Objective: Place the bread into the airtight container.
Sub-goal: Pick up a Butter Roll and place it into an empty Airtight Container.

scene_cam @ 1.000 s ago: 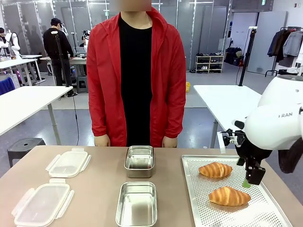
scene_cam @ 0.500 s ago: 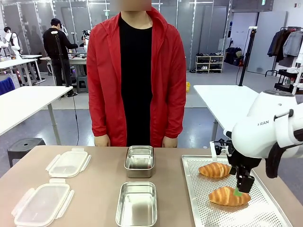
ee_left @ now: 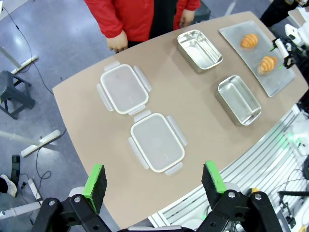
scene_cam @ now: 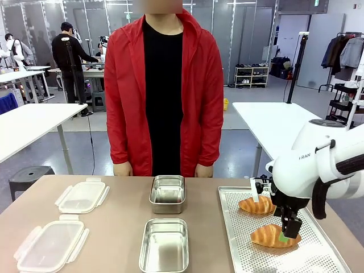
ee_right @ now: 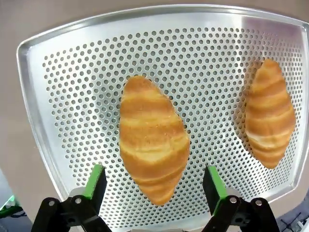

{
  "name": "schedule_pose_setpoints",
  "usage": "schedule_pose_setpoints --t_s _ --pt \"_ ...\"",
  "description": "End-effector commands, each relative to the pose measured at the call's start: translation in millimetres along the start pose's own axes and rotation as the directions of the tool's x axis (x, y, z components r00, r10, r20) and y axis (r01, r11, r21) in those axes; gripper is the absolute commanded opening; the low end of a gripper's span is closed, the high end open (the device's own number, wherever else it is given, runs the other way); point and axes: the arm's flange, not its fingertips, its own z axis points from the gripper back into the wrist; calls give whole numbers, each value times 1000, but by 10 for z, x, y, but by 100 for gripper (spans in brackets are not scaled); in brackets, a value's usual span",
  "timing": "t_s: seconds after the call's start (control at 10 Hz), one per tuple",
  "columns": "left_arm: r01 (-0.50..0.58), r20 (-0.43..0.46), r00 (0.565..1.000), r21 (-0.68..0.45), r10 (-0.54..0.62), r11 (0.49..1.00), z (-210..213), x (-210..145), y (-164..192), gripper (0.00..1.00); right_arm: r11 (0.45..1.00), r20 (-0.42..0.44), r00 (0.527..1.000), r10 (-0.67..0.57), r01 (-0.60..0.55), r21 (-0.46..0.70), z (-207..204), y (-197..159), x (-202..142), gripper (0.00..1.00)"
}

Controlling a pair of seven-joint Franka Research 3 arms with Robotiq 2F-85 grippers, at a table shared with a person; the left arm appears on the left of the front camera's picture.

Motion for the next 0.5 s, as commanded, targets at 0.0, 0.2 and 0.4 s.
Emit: schedule_pose_setpoints --t_s 0.0,0.2,0.4 --pt "6 2 1000 -4 -6 1000 17 17 -3 100 999 31 999 31 -30 -24 -180 130 -96 100" --pt "6 2 1000 -4 -6 1000 17 17 -3 100 1000 54 999 -1 1 -6 -248 113 -92 100" --pt "6 2 1000 -4 -6 1000 17 17 -3 100 1000 52 999 -6 4 30 -305 120 -81 100"
